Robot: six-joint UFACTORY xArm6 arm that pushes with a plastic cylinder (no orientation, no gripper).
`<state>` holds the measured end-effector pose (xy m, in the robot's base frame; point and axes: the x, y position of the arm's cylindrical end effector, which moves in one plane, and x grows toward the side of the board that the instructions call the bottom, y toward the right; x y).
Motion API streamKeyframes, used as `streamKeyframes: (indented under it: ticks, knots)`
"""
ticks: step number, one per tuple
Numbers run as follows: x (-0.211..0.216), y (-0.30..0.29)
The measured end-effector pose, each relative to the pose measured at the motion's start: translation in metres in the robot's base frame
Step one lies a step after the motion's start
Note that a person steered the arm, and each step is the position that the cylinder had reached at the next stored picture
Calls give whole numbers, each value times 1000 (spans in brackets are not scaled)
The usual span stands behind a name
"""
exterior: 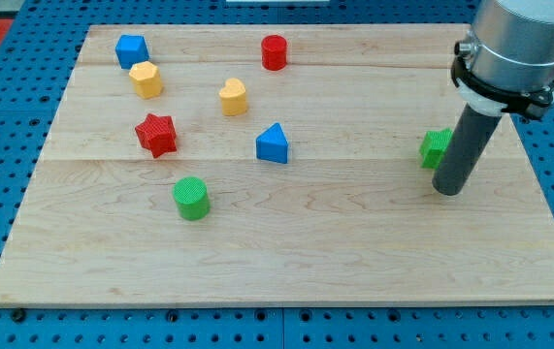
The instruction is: Push the green star towards the red circle
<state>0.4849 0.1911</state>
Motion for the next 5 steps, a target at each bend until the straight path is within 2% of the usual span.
streamKeyframes:
  ticks: [2, 3, 4, 5]
  knots:
    - [-124, -10]
    - [-130, -9]
    - [-118, -6]
    - [-121, 40]
